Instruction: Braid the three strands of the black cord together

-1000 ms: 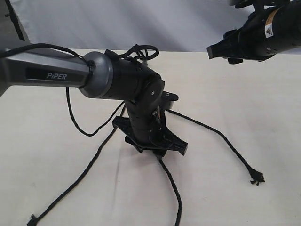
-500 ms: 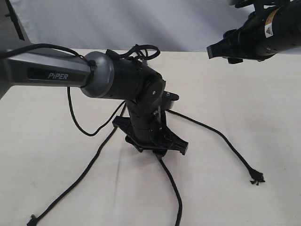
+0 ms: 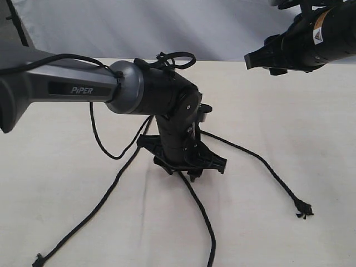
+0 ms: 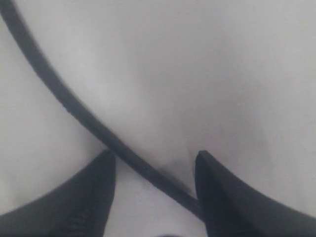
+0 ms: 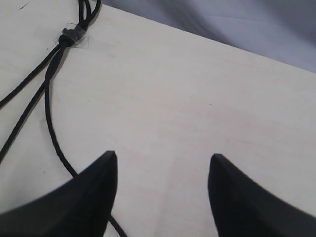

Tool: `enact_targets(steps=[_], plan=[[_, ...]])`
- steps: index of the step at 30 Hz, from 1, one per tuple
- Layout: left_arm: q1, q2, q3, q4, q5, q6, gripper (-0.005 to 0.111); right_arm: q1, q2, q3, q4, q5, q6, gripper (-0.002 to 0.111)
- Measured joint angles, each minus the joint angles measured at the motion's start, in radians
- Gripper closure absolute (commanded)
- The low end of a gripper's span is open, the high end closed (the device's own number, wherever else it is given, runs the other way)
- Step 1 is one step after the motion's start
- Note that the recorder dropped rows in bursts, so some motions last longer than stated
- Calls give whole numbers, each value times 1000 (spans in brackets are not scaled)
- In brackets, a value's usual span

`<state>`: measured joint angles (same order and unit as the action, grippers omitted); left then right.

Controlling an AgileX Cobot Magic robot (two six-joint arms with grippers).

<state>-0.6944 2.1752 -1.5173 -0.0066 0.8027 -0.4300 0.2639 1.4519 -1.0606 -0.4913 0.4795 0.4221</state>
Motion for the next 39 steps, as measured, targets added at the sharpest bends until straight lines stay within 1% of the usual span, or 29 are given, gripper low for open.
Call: enact_targets(steps=[2, 4, 6, 9, 10, 18, 20, 24, 27, 31, 33, 35, 36, 39], plan=[[0, 4, -2, 7, 2, 2, 59, 0, 0, 0, 0, -2, 0, 55], [0, 6, -4, 7, 7, 8, 64, 0, 0, 0, 0, -7, 0, 55], [0, 8, -4, 7, 23, 23, 75, 0, 0, 0, 0, -12, 0, 55], [0, 9, -9, 7, 47, 43, 101, 0, 0, 0, 0, -17, 0, 55], [0, 9, -9, 7, 52, 46, 106, 0, 0, 0, 0, -19, 0, 55], [0, -8, -1, 7, 74, 157, 106, 0, 0, 0, 0, -19, 0, 55], [3, -25, 10, 56, 108, 161, 106, 0, 0, 0, 0, -19, 0, 55], [37, -93, 20, 165, 205, 166, 106, 0, 0, 0, 0, -19, 0, 55], [86, -140, 20, 258, 252, 169, 106, 0, 0, 0, 0, -19, 0, 55], [192, -148, 35, 313, 262, 177, 106, 0, 0, 4, 0, -21, 0, 55], [246, -148, 71, 319, 236, 186, 106, 0, 0, 8, 0, -21, 0, 55], [286, -148, 113, 323, 204, 190, 106, 0, 0, 10, 0, -23, 0, 55], [313, -148, 148, 325, 171, 192, 106, 0, 0, 10, 0, -25, 0, 55], [357, -148, 240, 320, 68, 197, 106, 0, 0, 10, 0, -34, 0, 55]])
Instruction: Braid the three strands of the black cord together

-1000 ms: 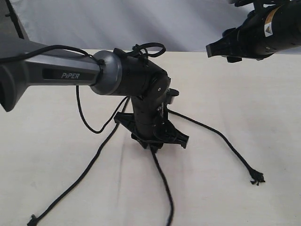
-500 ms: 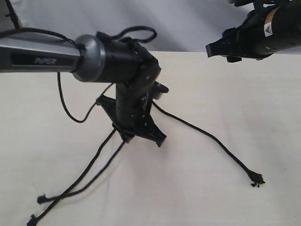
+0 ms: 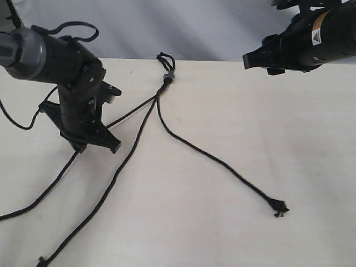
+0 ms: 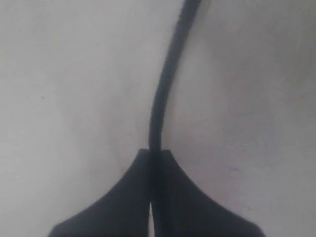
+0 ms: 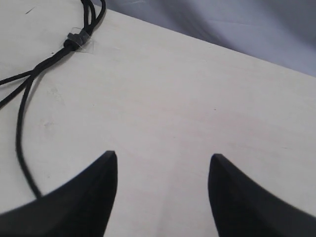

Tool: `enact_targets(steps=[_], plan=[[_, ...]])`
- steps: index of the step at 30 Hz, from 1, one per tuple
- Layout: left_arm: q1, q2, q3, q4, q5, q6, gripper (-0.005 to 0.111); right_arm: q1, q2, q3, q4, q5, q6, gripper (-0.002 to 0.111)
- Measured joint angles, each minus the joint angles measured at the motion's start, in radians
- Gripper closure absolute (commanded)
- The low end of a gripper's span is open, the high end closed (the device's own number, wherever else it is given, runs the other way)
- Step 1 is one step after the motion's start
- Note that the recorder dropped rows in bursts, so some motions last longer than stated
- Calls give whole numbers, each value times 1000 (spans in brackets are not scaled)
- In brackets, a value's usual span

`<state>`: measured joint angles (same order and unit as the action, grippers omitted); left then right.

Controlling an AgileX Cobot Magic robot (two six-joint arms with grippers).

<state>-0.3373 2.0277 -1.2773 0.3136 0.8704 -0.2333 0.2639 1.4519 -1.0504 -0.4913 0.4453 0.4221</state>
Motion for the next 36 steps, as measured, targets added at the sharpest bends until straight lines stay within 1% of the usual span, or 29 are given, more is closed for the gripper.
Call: enact_targets(steps=[3, 6, 10, 18, 35, 36], plan=[[10, -6, 76, -18, -114, 9, 106, 0, 0, 0, 0, -9, 0, 55], [10, -26, 129, -25, -181, 18, 106, 0, 0, 0, 0, -11, 0, 55], [14, -39, 166, -59, -232, 26, 106, 0, 0, 0, 0, -15, 0, 55], [14, -40, 168, -114, -242, 30, 106, 0, 0, 0, 0, -15, 0, 55], [14, -40, 168, -128, -244, 24, 106, 0, 0, 0, 0, -15, 0, 55], [14, -40, 168, -128, -242, 24, 103, 0, 0, 0, 10, -15, 4, 55]])
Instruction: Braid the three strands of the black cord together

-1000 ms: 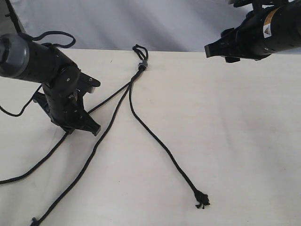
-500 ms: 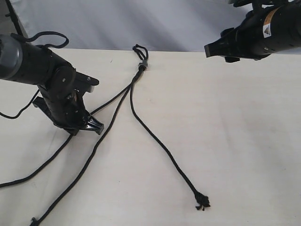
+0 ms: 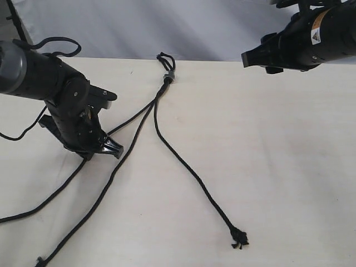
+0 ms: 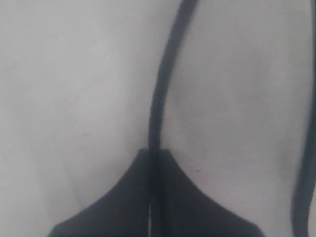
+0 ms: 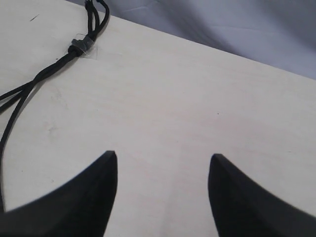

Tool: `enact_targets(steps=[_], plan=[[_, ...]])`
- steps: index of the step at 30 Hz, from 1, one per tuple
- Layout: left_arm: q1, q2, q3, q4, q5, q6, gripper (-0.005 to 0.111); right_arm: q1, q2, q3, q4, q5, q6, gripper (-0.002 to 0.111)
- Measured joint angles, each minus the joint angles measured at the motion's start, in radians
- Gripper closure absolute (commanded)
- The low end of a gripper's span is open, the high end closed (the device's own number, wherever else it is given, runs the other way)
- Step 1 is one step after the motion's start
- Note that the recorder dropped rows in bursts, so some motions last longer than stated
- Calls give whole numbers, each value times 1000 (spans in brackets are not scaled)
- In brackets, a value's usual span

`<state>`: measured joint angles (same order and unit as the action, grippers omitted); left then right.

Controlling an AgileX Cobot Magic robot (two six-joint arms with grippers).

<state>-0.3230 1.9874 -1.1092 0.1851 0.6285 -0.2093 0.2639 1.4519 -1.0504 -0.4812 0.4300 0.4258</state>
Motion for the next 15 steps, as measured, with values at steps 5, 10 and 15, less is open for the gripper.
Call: enact_targets(steps=[5, 10, 15], plan=[[4, 0, -3, -11, 15, 0, 52, 0, 0, 0, 58, 0, 4, 55], [6, -14, -34, -36, 73, 0, 44, 0, 0, 0, 156, 10, -7, 55], [21, -177, -39, 59, 134, -41, 72, 73, 0, 0, 327, 72, -145, 55]])
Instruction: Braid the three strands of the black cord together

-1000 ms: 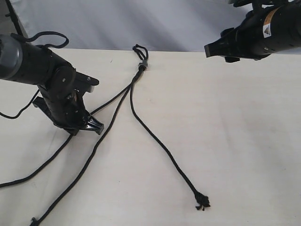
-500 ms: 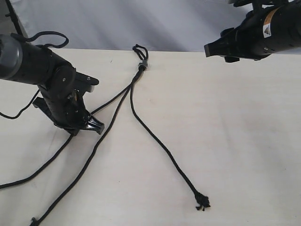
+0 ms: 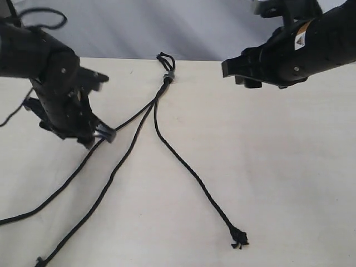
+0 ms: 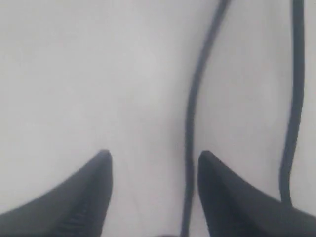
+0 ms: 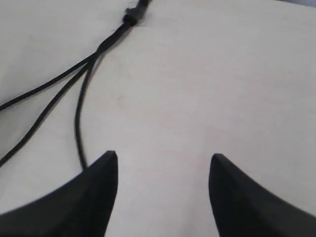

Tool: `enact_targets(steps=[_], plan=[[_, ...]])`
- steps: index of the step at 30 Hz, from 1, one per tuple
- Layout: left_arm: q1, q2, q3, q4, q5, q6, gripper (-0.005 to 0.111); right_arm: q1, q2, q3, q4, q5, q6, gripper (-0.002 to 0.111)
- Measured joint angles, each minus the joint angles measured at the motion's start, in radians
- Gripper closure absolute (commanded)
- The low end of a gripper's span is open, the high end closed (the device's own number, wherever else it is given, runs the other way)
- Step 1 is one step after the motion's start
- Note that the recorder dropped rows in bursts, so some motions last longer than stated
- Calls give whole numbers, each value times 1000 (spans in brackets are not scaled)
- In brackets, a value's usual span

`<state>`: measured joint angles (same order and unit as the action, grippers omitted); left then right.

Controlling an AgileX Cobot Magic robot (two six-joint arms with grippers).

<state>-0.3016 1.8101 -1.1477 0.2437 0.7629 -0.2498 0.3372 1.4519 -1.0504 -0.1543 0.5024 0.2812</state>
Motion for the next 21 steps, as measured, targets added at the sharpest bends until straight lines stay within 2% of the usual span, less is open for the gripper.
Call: enact_targets(steps=[1, 2, 3, 5, 8, 12, 21], plan=[[39, -81, -4, 42, -13, -41, 78, 48, 2, 0, 39, 8, -34, 55], [66, -122, -4, 59, -24, -64, 90, 77, 9, 0, 55, 10, -47, 55], [124, -187, 5, 76, -51, -87, 104, 139, 30, 0, 80, 13, -60, 55], [223, -266, 64, 87, -127, -102, 106, 255, 111, -22, 102, 30, -72, 55], [338, -302, 187, 88, -339, -108, 106, 399, 303, -166, 115, 105, -75, 55], [380, -302, 215, 88, -422, -108, 106, 469, 535, -428, 154, 226, -45, 55], [380, -302, 215, 86, -431, -110, 106, 485, 777, -735, 175, 418, 17, 55]])
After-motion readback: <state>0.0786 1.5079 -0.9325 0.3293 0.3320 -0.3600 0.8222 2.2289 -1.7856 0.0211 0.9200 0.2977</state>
